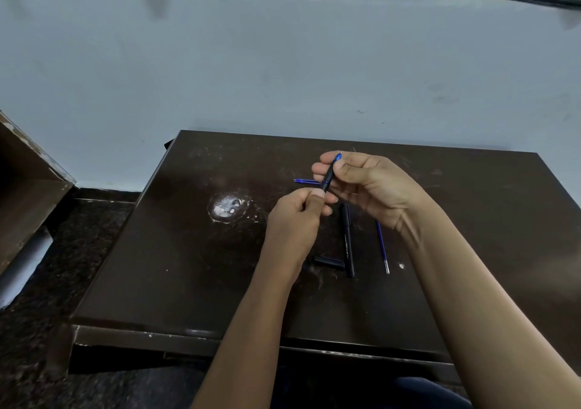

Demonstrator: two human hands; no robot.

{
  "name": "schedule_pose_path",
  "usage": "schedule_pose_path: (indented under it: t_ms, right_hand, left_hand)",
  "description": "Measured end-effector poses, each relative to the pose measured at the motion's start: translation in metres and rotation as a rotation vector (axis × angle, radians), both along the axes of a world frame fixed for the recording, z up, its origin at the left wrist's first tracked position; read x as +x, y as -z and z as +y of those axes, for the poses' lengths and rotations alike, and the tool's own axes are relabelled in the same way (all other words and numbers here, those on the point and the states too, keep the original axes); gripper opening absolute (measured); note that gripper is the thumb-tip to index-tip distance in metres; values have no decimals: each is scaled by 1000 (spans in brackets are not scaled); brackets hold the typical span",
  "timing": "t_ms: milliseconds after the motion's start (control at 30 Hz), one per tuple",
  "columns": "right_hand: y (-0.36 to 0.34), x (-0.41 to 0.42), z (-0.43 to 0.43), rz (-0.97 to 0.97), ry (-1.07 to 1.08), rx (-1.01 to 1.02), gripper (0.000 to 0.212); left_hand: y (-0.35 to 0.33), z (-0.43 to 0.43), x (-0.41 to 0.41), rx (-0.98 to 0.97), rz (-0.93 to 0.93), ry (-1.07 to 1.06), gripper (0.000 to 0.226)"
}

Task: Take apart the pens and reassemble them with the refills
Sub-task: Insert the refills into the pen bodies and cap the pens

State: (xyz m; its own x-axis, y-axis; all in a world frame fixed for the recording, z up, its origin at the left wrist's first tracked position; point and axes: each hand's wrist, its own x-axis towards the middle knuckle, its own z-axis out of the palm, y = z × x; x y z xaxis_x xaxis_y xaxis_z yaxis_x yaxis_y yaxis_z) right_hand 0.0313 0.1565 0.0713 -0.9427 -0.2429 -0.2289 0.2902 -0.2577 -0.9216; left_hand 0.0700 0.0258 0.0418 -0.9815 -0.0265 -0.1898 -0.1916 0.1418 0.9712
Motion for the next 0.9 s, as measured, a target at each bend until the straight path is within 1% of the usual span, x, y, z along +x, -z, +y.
schedule_pose_path:
  t_ms: [200,400,467,533,567,600,633,667,700,733,767,800,833,900]
  right_hand:
    - [5,-1,-5,81,89,80,7]
    - [7,-2,-12,111,168,136,5]
    - [8,-2,-16,80,172,113,5]
    - [11,-2,-13,-11,165,47,5]
    - [13,-2,-9,-55,161,42,5]
    - [15,-2,-4,-73,165,91,5]
    - [19,-2,1,-60,163,227,7]
    - [23,-2,4,-26,132,451,12]
    - [30,-1,6,13,52,748,17]
    - [34,1,2,49,-92,1068,23]
    - [39,4,-4,74,-266,1338,31]
    - [43,7,-12,88,-430,1532,41]
    - [47,9,-18,69,-551,1628,49]
    - [52,15,-29,29,-676,1691,56]
  left_hand:
    - [3,-3,-2,-7,62,-35,33]
    - [3,-4,-2,-23,118,-89,33]
    - [1,-3,-1,-70,149,-119,32]
    - [-1,-3,1,-146,174,-146,28]
    - [-2,-3,1,-167,176,-159,26]
    - [-2,-4,0,-173,169,-172,25]
    - [-1,-6,-1,-172,157,-187,24]
    - [-1,-7,-2,-174,148,-203,23]
    - [0,-8,-2,-180,140,-215,23]
    - [1,-9,-2,-184,134,-221,22]
    - [1,-8,-2,-186,127,-220,21]
    - [0,-7,-1,-189,117,-213,21]
    - [0,-6,0,-192,107,-204,20]
    - [-1,-5,0,-199,95,-194,20]
